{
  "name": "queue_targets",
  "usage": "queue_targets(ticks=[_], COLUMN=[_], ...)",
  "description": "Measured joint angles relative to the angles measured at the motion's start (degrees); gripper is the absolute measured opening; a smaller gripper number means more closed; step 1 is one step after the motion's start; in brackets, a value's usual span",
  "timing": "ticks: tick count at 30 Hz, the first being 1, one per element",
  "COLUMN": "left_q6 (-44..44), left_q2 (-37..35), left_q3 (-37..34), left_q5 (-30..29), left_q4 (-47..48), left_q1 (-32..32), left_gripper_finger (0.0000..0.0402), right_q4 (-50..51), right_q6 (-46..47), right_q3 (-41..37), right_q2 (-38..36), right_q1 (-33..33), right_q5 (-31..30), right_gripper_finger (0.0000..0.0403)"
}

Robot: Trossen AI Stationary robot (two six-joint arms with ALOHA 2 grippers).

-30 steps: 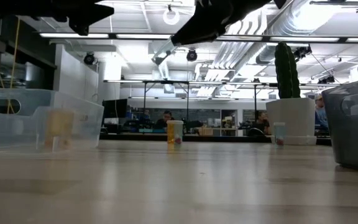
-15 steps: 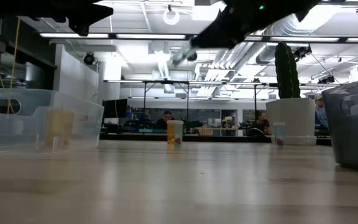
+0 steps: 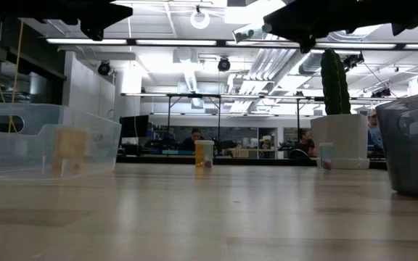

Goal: Pick and place medicine bottles into bin by pill shape (circle, oval)
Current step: Put the top right blue tablet bottle into the black bin

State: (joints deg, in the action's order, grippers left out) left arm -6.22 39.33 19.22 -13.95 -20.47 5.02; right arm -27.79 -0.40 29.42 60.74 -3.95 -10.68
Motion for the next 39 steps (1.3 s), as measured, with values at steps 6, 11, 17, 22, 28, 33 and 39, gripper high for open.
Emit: queue_targets(ticks=[6,11,17,22,28,33,39], left_q6=[0.00,-0.01,0.00,0.02,0.00,0.00,-0.01], left_q2=[-0.02,0.00,0.00,0.00,0.00,0.00,0.00], left_q3=[0.00,0.00,0.00,0.00,0.00,0.00,0.00], left_q5=[-0.05,-0.18,-0.20,-0.20,-0.20,-0.22,-0.38], left_q4=[0.00,0.02,0.00,0.00,0.00,0.00,-0.02], left_q1=[0.00,0.00,0.00,0.00,0.00,0.00,0.00], left_gripper_finger=[0.0223,0.0223,0.0223,0.0223,0.0223,0.0223,0.0223], right_q4=[4.70,32.88,65.57,83.06,87.61,87.35,83.69], right_q6=[4.70,13.87,36.82,62.31,79.43,82.47,84.10], right_q3=[3.31,15.07,31.10,36.85,34.86,32.31,26.59], right_q2=[0.01,1.21,6.35,11.66,17.48,22.28,26.39], right_q1=[-2.25,-12.90,-26.91,-35.90,-41.39,-42.35,-41.08], right_q5=[-0.87,-9.77,-12.82,-9.11,-4.95,-2.26,-0.35], right_gripper_finger=[0.0093,0.0093,0.0093,0.0093,0.0093,0.0093,0.0093])
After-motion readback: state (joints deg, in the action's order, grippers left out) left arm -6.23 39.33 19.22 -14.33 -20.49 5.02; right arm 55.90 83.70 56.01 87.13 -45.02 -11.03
